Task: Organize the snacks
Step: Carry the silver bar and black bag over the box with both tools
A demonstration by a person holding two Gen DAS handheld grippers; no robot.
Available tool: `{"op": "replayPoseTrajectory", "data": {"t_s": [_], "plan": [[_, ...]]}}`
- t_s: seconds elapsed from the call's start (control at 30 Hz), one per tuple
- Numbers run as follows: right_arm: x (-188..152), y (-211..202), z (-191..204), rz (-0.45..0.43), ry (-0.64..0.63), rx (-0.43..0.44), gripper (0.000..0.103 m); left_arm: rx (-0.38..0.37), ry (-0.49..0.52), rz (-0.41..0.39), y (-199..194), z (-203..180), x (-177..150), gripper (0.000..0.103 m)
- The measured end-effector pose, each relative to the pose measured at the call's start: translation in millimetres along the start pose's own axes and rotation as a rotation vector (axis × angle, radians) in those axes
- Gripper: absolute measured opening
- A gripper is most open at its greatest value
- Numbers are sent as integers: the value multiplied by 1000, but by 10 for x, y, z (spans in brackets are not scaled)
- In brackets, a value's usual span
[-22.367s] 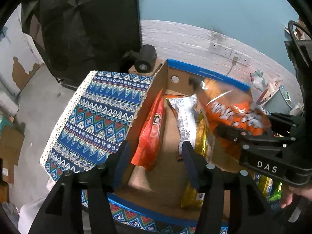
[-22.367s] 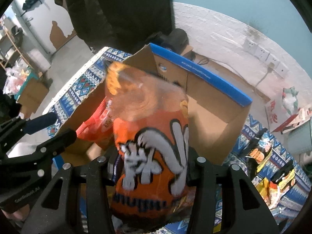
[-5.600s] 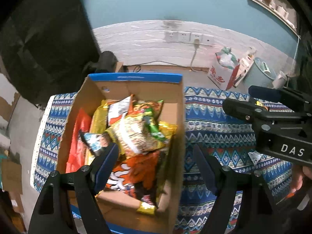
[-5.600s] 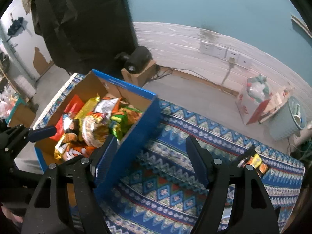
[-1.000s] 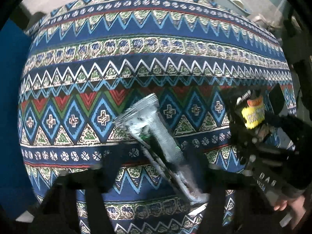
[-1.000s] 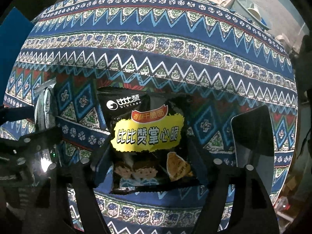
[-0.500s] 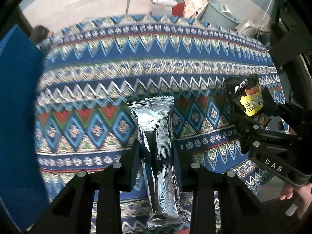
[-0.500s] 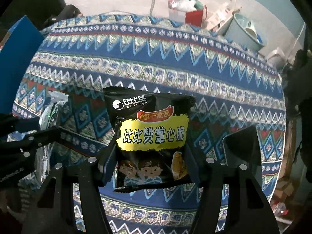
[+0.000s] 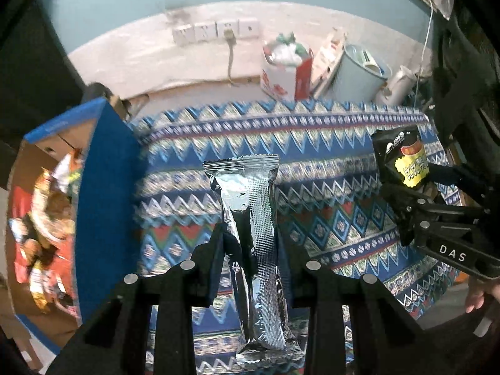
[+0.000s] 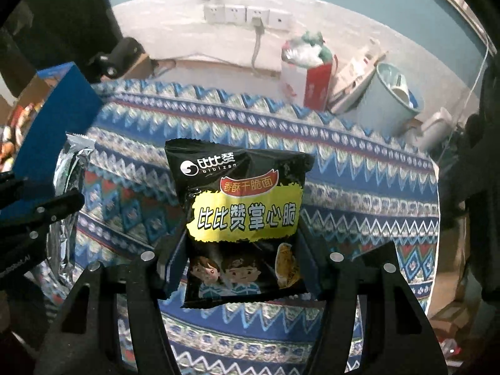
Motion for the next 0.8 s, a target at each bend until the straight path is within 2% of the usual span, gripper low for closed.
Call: {"op": "replayPoseTrajectory", "data": {"t_s": [0.53, 0.67, 0.8], "plan": [[383, -209, 615, -106, -78, 76, 62, 115, 12, -149, -538, 445, 136, 32], [490, -248, 830, -121, -105, 102, 62, 153, 19, -167, -627, 593, 135, 32], [581, -257, 1014, -130, -129, 121, 62, 158, -11, -176, -707, 811, 131, 32]]}}
Point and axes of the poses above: each gripper's, at about its wrist camera, not at the fingertips, and y roughly the way its jaws point, z to its left, x to its top, the point moved 3 cm from there along y, roughly the way its jaws point
